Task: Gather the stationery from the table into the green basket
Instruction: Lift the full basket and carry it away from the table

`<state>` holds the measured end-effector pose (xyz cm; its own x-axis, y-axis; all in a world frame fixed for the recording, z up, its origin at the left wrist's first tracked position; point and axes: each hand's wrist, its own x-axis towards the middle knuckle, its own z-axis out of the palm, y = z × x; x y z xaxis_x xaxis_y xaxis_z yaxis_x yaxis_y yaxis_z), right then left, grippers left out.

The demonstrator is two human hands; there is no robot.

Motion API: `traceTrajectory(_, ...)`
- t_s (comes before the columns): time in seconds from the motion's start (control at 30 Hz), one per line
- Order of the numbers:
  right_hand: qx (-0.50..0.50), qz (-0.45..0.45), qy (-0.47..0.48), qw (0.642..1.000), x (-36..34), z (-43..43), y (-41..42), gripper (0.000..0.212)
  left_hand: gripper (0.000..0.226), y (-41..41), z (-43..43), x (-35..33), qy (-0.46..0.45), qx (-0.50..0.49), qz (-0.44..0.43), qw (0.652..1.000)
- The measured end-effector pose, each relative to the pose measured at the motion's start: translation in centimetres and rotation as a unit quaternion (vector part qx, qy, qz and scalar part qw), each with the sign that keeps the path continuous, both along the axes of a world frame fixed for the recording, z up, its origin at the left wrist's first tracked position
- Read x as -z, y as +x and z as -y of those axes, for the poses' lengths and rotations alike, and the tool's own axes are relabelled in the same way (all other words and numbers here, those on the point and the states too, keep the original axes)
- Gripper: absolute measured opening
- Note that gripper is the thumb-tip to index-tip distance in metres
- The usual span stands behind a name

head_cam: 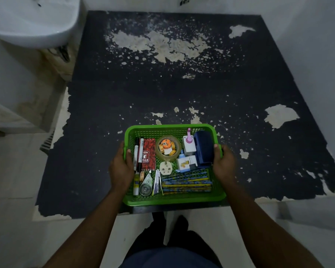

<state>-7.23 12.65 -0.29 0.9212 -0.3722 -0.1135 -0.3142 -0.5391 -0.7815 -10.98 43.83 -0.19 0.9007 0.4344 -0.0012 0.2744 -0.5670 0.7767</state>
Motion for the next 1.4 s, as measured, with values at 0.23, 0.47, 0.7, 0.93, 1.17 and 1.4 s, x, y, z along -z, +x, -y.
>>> traceTrajectory(0.23, -0.028, 0.038, 0.029, 0.998, -3.9, 0.3, 1.6, 0.033, 0.037, 1.1, 0.1, -4.3, 0.005, -0.008, 0.018, 1.000)
traceTrajectory(0.47, -0.047, 0.034, -0.023, 0.998, -9.5, 1.8, 5.1, 0.029, 0.031, 4.0, -0.1, -10.1, 0.053, 0.028, 0.030, 0.998)
traceTrajectory(0.7, -0.095, 0.064, -0.039, 0.993, -17.3, 2.4, 8.5, 0.033, 0.032, 5.6, -0.4, -18.5, 0.106, 0.022, 0.054, 0.993)
traceTrajectory(0.93, -0.095, 0.107, 0.004, 0.990, -23.7, 3.6, 9.3, 0.043, 0.033, 6.9, -0.6, -25.7, 0.113, 0.026, 0.093, 0.989)
traceTrajectory(1.17, -0.063, 0.116, 0.030, 0.991, -25.8, 6.0, 8.9, 0.043, 0.036, 8.9, 1.0, -27.7, 0.071, 0.048, 0.089, 0.992)
traceTrajectory(1.4, 0.011, 0.124, 0.026, 0.992, -24.7, 9.8, 6.7, 0.048, 0.033, 11.0, 5.1, -26.9, 0.074, 0.122, 0.101, 0.985)
